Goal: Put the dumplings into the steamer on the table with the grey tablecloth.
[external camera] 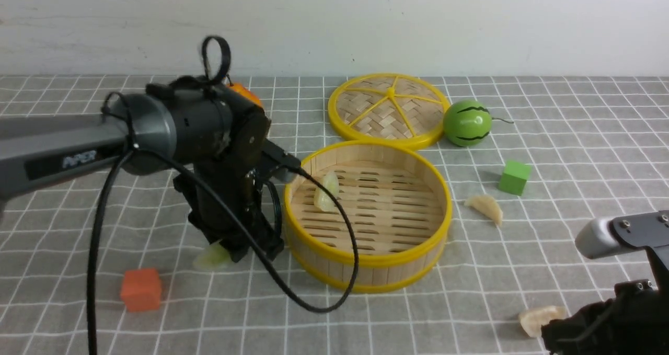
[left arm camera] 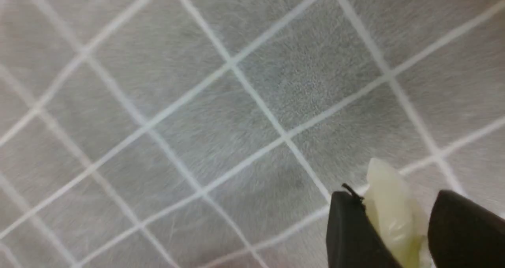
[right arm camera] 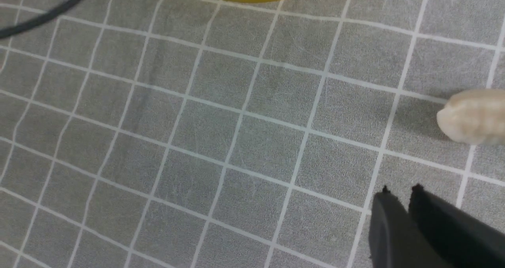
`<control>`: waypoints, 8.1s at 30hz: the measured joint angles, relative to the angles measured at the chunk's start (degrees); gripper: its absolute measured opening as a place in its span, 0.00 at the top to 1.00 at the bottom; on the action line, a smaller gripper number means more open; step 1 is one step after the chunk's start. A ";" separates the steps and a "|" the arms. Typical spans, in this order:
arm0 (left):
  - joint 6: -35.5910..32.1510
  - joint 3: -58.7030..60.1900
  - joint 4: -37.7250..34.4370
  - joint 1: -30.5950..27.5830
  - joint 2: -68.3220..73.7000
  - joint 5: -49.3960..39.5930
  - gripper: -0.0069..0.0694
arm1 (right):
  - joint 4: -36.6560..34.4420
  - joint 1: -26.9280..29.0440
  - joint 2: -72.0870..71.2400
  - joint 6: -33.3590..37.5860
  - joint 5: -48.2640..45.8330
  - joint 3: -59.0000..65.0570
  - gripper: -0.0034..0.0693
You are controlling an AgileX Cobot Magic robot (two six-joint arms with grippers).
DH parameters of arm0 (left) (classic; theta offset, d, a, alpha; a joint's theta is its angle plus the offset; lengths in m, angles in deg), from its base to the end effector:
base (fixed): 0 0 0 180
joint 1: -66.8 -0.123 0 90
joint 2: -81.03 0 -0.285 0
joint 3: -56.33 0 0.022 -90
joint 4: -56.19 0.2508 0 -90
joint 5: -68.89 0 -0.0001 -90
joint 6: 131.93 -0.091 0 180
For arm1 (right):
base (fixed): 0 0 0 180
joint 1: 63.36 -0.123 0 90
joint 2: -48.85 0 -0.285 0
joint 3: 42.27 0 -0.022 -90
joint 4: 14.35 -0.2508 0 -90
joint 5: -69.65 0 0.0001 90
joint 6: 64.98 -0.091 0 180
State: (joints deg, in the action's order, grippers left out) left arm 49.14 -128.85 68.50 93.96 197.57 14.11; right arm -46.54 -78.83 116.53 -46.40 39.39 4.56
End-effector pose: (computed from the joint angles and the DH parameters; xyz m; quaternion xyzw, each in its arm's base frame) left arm 0.3554 -0.1645 0.2203 0.2723 0.9500 0.0623 0.1394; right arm 0.1712 0.0728 0.2347 -0.0903 0.9301 0.1977 0.2962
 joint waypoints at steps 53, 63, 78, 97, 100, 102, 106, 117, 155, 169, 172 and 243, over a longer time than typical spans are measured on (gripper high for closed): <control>7.71 -7.22 -17.52 0.02 -47.73 -16.49 0.93 | 38.53 0.51 54.28 -14.91 -5.47 -52.82 0.31; 9.34 26.61 -6.51 0.02 -74.90 -13.12 0.93 | 35.87 3.51 59.71 -19.14 -3.70 -54.38 0.46; 15.85 54.81 -3.36 0.02 -88.73 4.47 0.93 | 27.00 1.93 48.15 -16.13 -4.69 -54.91 0.70; 18.36 57.79 -3.31 0.02 -88.73 12.44 0.93 | 15.13 -5.84 59.57 -13.68 2.71 -58.93 0.43; 18.36 57.79 -3.47 0.02 -88.73 12.26 0.93 | 16.34 -5.84 57.93 -13.39 -3.90 -61.51 0.29; 18.40 57.79 -3.91 0.02 -88.73 12.18 0.93 | 18.73 -5.84 54.92 -13.39 -9.85 -63.83 0.21; 18.40 57.84 -4.42 0.02 -88.73 12.41 0.93 | 26.93 -5.69 46.70 -14.52 -17.75 -65.28 0.17; 18.42 57.84 -4.64 0.02 -88.73 14.26 0.93 | 32.19 1.95 26.47 -29.29 -14.88 -37.94 0.16; 18.53 60.00 -4.71 0.02 -88.73 16.77 0.90 | 23.34 1.03 31.67 -26.65 7.59 -14.47 0.56; 18.53 60.00 -4.22 0.02 -88.73 16.97 0.88 | 19.00 -9.67 35.11 -15.64 7.08 -39.90 0.56; 18.53 60.00 -4.15 0.02 -88.73 17.08 0.88 | 18.94 -9.94 39.88 -15.59 7.70 -41.44 0.56; 18.53 60.11 -3.62 0.02 -88.63 16.65 0.79 | 32.19 9.92 -60.48 -18.15 13.58 31.92 0.97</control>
State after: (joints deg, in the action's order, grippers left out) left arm 67.68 -68.75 64.89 93.97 108.94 30.75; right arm -14.35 -68.91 56.06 -64.55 52.97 36.48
